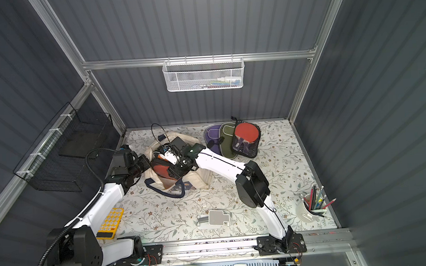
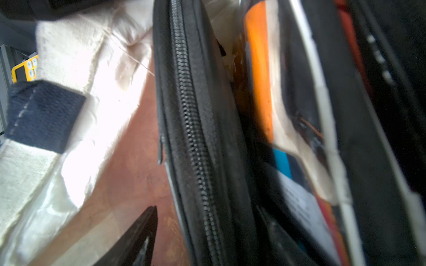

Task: Remove the ping pong set from the canvas bag
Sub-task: Pick up the ping pong set from the canvas bag.

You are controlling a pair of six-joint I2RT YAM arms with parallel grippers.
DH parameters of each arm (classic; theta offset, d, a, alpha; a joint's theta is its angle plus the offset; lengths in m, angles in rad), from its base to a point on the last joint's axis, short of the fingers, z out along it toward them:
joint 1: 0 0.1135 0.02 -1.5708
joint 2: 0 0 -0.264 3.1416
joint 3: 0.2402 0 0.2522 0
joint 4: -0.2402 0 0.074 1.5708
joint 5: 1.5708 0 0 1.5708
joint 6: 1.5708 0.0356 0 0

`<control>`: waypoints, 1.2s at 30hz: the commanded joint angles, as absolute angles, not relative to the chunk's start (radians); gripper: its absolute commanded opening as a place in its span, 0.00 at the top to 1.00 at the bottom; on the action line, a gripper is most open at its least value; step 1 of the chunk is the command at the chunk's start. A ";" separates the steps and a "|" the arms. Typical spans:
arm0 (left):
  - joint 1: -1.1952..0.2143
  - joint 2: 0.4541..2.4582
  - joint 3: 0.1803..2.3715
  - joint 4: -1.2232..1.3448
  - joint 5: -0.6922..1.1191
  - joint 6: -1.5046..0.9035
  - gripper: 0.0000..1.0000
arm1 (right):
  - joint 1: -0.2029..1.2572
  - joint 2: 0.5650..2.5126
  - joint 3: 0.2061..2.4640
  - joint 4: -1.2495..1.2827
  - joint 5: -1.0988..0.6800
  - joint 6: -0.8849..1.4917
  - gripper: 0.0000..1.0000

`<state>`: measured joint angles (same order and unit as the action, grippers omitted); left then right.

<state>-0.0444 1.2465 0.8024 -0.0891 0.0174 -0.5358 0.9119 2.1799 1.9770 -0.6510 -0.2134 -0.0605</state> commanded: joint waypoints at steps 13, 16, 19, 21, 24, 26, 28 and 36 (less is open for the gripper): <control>-0.041 1.252 0.784 -0.174 0.004 -0.544 1.00 | 0.913 2.260 2.042 -0.626 -0.183 -0.049 0.71; -0.041 1.256 0.787 -0.175 0.002 -0.543 1.00 | 0.913 2.254 2.033 -0.618 -0.169 -0.049 0.92; -0.041 1.261 0.791 -0.174 0.002 -0.544 1.00 | 0.911 2.230 2.005 -0.591 -0.155 -0.048 1.00; -0.041 1.264 0.794 -0.174 0.000 -0.542 1.00 | 0.913 2.212 1.990 -0.576 -0.142 -0.050 1.00; -0.041 1.265 0.797 -0.174 -0.005 -0.539 1.00 | 0.911 2.189 1.988 -0.576 -0.124 -0.058 1.00; -0.041 1.268 0.803 -0.176 -0.013 -0.537 1.00 | 0.911 2.168 1.984 -0.569 -0.112 -0.063 1.00; -0.041 1.273 0.809 -0.176 -0.022 -0.536 1.00 | 0.911 2.145 1.986 -0.569 -0.099 -0.067 1.00; -0.041 1.301 0.843 -0.166 -0.038 -0.542 1.00 | 0.911 2.047 1.998 -0.570 -0.060 -0.084 1.00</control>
<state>-0.0444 1.2751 0.8261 -0.0906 -0.0093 -0.5354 0.9127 2.1334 1.9823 -0.5926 -0.1158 -0.0902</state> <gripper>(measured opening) 0.066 0.219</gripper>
